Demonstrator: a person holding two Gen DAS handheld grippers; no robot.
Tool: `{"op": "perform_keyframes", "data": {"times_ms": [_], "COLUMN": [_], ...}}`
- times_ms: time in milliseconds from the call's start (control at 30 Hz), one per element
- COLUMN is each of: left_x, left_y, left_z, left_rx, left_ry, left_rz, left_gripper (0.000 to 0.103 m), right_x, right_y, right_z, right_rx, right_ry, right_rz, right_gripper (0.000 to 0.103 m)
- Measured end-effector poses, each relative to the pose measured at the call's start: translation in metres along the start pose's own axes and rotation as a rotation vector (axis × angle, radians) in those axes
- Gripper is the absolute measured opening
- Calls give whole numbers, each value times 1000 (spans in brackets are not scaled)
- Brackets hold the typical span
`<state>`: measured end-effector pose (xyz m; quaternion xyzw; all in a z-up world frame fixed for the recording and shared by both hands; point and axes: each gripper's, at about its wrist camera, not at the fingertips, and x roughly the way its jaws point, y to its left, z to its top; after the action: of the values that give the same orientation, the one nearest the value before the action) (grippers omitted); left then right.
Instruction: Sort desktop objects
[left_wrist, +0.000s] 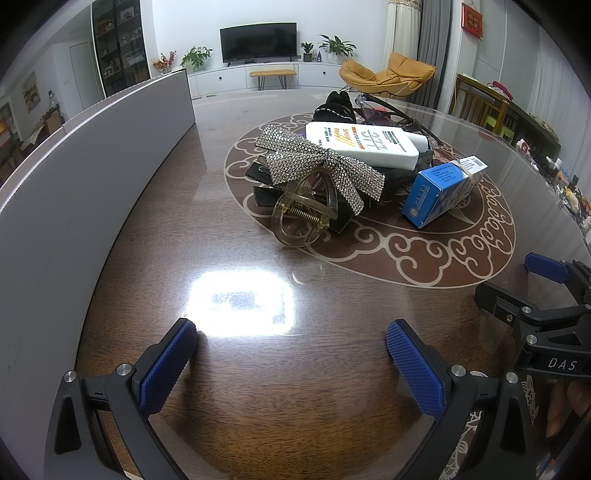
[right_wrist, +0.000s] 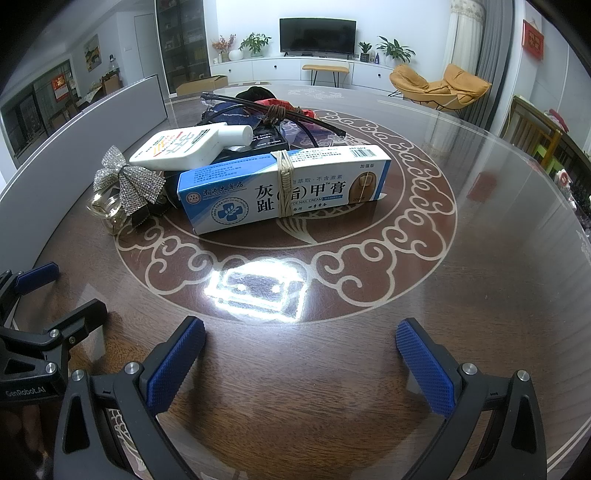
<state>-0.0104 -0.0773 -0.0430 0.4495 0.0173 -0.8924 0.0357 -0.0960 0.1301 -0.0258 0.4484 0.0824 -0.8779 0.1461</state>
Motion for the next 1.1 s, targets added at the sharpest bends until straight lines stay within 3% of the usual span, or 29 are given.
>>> {"op": "perform_keyframes", "data": {"times_ms": [1100], "left_x": [1], "left_y": [2], "left_z": [2], "left_rx": [-8], "left_ry": [0], "left_rz": [5], "left_gripper": [103], "right_x": [-1], "right_y": [-1], "right_z": [-1], "right_rx": [0], "right_ry": [0], "right_rz": [0], "right_gripper": [103]}}
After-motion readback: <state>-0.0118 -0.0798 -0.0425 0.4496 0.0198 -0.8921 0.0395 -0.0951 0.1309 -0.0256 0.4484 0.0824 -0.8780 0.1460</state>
